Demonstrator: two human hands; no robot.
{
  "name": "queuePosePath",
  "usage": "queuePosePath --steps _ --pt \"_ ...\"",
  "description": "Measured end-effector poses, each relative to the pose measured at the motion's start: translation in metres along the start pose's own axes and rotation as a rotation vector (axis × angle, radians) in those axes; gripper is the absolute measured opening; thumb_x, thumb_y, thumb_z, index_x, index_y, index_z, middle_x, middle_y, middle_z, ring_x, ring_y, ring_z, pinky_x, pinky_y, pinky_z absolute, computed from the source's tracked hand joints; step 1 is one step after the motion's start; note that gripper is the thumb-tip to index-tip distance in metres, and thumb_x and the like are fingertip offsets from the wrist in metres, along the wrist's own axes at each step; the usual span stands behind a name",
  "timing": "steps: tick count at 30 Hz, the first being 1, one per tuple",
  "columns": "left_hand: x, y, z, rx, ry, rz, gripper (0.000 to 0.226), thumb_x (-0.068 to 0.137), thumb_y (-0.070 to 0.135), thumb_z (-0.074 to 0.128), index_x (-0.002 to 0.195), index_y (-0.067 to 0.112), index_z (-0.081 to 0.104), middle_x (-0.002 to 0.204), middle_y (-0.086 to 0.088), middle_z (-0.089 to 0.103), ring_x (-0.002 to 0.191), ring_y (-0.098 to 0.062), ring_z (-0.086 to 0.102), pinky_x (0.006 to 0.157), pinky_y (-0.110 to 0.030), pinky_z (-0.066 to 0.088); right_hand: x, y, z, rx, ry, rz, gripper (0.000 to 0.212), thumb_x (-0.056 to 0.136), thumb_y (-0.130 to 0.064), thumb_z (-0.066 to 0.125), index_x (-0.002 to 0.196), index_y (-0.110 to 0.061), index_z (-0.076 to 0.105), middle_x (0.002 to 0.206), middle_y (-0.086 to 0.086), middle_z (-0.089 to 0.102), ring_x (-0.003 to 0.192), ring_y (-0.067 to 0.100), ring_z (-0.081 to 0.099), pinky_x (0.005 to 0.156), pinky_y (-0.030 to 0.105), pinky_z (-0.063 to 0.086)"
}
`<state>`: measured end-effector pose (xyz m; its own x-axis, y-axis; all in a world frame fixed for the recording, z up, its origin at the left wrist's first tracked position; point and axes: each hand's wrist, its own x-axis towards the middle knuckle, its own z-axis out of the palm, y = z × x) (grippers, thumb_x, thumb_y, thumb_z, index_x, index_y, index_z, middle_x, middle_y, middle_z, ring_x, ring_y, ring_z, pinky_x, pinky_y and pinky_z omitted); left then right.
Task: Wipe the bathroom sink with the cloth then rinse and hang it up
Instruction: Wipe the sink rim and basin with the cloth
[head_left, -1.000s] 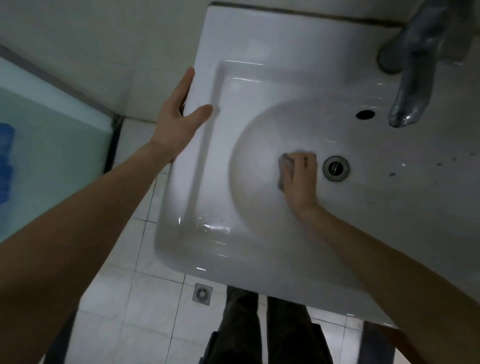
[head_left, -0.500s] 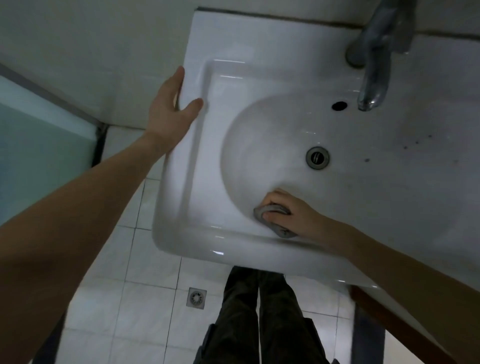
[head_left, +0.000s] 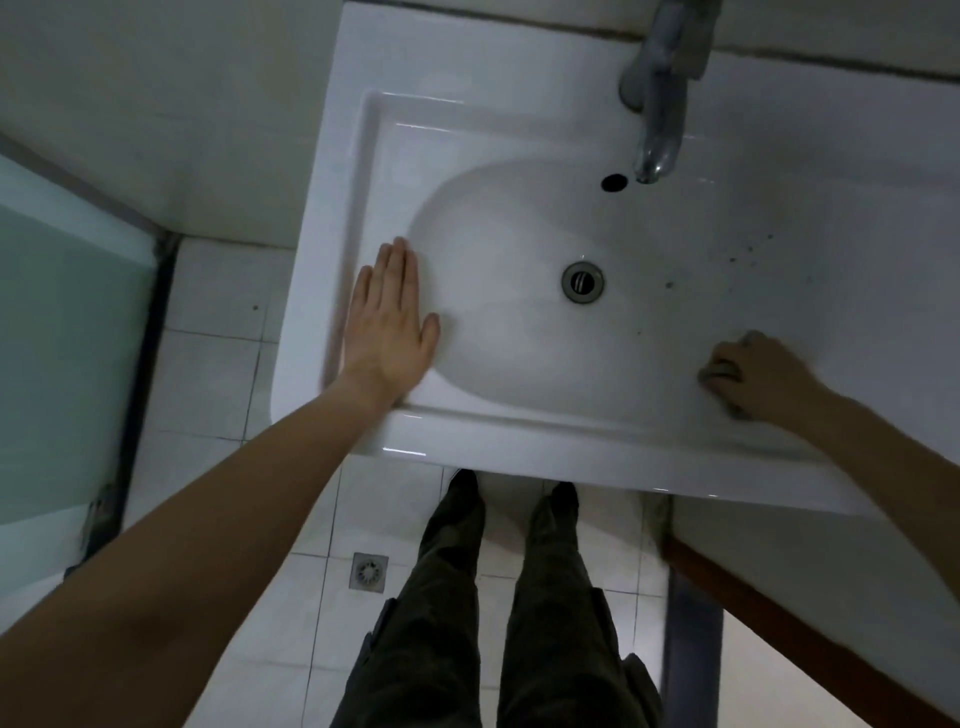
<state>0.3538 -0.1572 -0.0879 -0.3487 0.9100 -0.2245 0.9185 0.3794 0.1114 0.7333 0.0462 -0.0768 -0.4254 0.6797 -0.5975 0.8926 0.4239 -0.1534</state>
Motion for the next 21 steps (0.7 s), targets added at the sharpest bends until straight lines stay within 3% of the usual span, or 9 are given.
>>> queuePosePath --steps 4,6,8,11,14,17,19,21 --pt "0.001 0.006 0.0 0.024 0.012 0.009 0.073 0.091 0.033 0.028 0.151 -0.001 0.006 0.161 -0.019 0.004 0.149 -0.031 0.003 0.122 -0.044 0.004 0.001 -0.078 0.035 0.302 -0.109 -0.149 0.023 0.087 -0.021 0.066 0.069 -0.01 0.057 0.074 0.015 0.057 0.061 0.022 0.055 0.06 0.031 0.039" --pt "0.001 0.005 0.001 0.034 0.032 0.008 0.073 0.09 0.032 0.03 0.152 0.0 0.006 0.161 -0.019 0.003 0.149 -0.031 0.003 0.122 -0.044 0.004 0.012 -0.141 0.051 0.471 -0.132 -0.264 0.02 0.086 -0.022 0.065 0.073 -0.007 0.062 0.076 0.016 0.063 0.069 0.024 0.058 0.065 0.033 0.042" --pt "0.001 0.005 0.0 0.046 0.037 0.001 0.074 0.091 0.031 0.032 0.152 0.001 0.003 0.161 -0.019 0.002 0.149 -0.031 0.003 0.122 -0.041 0.002 0.018 -0.186 0.055 0.607 -0.159 -0.341 0.017 0.085 -0.019 0.062 0.08 -0.004 0.065 0.08 0.016 0.065 0.074 0.021 0.059 0.069 0.023 0.043" --pt "0.002 0.004 -0.001 0.031 0.04 0.002 0.074 0.09 0.031 0.031 0.152 0.002 0.002 0.161 -0.019 0.003 0.149 -0.032 0.002 0.119 -0.032 -0.008 0.016 -0.177 0.048 0.694 -0.221 -0.409 0.015 0.086 -0.012 0.061 0.082 0.003 0.062 0.071 0.008 0.059 0.06 0.003 0.053 0.061 0.006 0.037" --pt "0.002 0.004 0.0 0.011 0.075 -0.015 0.074 0.089 0.033 0.028 0.152 0.002 0.003 0.161 -0.019 0.003 0.149 -0.032 0.003 0.115 -0.022 -0.016 0.012 -0.091 0.032 0.458 -0.216 -0.449 0.02 0.088 -0.022 0.061 0.082 -0.003 0.064 0.072 0.006 0.061 0.065 0.013 0.054 0.061 0.018 0.038" --pt "0.004 0.004 0.003 -0.008 0.089 -0.01 0.074 0.089 0.035 0.023 0.152 0.003 0.003 0.161 -0.018 0.003 0.149 -0.03 0.001 0.117 -0.024 -0.013 0.021 0.014 -0.002 0.103 -0.138 -0.432 0.033 0.088 -0.033 0.062 0.084 -0.001 0.063 0.079 0.018 0.057 0.074 0.03 0.058 0.063 0.032 0.044" --pt "0.003 0.001 0.004 0.015 0.126 0.019 0.073 0.089 0.036 0.022 0.152 0.001 0.008 0.161 -0.02 0.006 0.148 -0.027 0.003 0.119 -0.03 -0.008 0.047 0.051 -0.027 -0.212 0.006 -0.457 0.025 0.089 -0.027 0.064 0.086 -0.002 0.063 0.082 0.015 0.046 0.08 0.035 0.055 0.069 0.038 0.048" --pt "0.004 0.0 0.006 0.005 0.136 0.039 0.073 0.089 0.035 0.023 0.151 0.0 0.012 0.16 -0.021 0.01 0.147 -0.025 0.005 0.12 -0.036 0.0 0.077 0.06 -0.037 -0.428 0.202 -0.481 0.018 0.087 -0.014 0.066 0.087 0.003 0.062 0.088 0.023 0.05 0.083 0.039 0.055 0.068 0.043 0.049"
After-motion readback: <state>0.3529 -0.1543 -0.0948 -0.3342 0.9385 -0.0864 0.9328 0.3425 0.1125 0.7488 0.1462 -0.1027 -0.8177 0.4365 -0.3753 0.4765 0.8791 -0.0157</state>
